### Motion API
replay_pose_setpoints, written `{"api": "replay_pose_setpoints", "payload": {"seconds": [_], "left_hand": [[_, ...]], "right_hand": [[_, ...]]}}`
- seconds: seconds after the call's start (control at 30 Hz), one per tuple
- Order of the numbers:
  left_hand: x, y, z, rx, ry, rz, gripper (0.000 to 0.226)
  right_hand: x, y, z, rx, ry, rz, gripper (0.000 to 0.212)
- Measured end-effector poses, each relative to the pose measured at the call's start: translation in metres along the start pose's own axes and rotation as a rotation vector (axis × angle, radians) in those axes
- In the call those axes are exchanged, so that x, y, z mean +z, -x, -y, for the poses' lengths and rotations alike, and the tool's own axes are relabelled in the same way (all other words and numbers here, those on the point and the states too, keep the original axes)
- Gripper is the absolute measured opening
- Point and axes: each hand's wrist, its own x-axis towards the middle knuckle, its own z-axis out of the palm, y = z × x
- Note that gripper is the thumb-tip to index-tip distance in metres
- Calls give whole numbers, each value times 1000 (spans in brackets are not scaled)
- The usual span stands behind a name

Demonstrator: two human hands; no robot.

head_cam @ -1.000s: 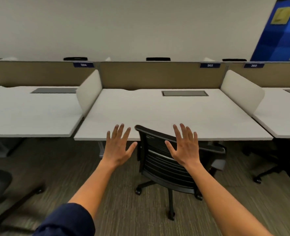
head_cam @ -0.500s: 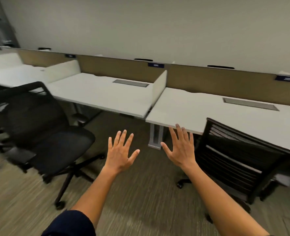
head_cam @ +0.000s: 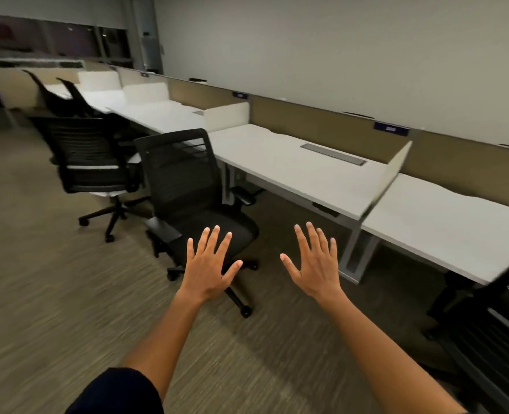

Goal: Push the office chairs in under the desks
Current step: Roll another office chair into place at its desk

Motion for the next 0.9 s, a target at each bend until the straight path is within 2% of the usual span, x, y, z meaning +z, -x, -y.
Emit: {"api": "replay_pose_setpoints", "payload": {"seconds": [0.2, 0.53, 0.9], "left_hand": [[-11, -20, 113, -114, -51, -7, 83], [-22, -118, 297, -221, -129, 26, 84], [-19, -234, 453, -213, -109, -13, 84]], "right_hand": [[57, -78, 85, -115, -39, 41, 83], [156, -250, 217, -177, -140, 75, 83], [226, -392, 329, -211, -109, 77, 83]]}}
